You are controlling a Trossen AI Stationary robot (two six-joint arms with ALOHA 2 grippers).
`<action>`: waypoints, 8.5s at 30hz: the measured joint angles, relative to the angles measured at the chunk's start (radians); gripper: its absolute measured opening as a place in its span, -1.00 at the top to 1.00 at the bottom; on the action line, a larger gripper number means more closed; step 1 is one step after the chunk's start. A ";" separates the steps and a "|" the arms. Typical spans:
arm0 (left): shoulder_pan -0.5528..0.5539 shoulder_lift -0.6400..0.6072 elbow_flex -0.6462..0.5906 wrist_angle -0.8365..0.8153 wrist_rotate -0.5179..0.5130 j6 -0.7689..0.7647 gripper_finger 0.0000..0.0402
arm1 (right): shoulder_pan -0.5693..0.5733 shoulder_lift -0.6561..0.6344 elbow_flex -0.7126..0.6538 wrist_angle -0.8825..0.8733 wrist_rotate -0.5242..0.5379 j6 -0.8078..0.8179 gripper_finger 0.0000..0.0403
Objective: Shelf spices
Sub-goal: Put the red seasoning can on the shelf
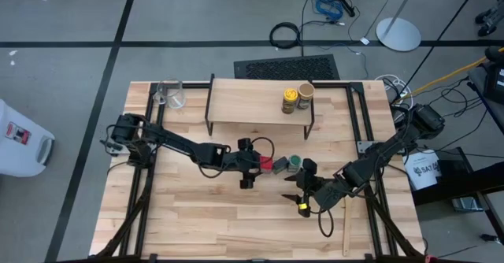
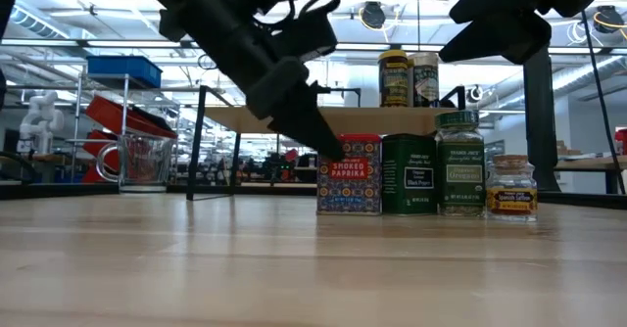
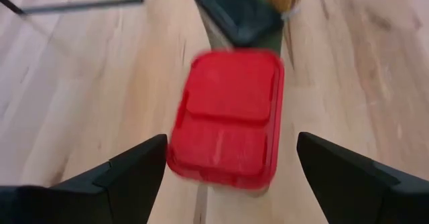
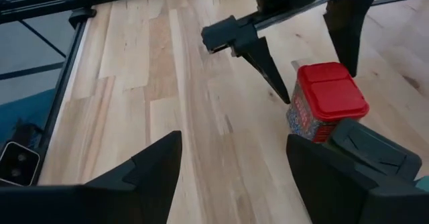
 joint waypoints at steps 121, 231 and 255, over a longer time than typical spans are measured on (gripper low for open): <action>0.248 -0.657 0.050 -0.230 0.097 0.169 -0.16 | 0.016 0.000 0.000 0.001 0.021 -0.006 -0.27; 0.625 -0.159 0.275 -0.226 0.537 0.365 -0.16 | 0.009 0.000 0.000 -0.006 0.027 -0.045 -0.27; 0.600 -0.102 0.294 -0.156 0.509 0.342 -0.25 | 0.009 0.000 0.000 -0.007 0.027 -0.049 -0.27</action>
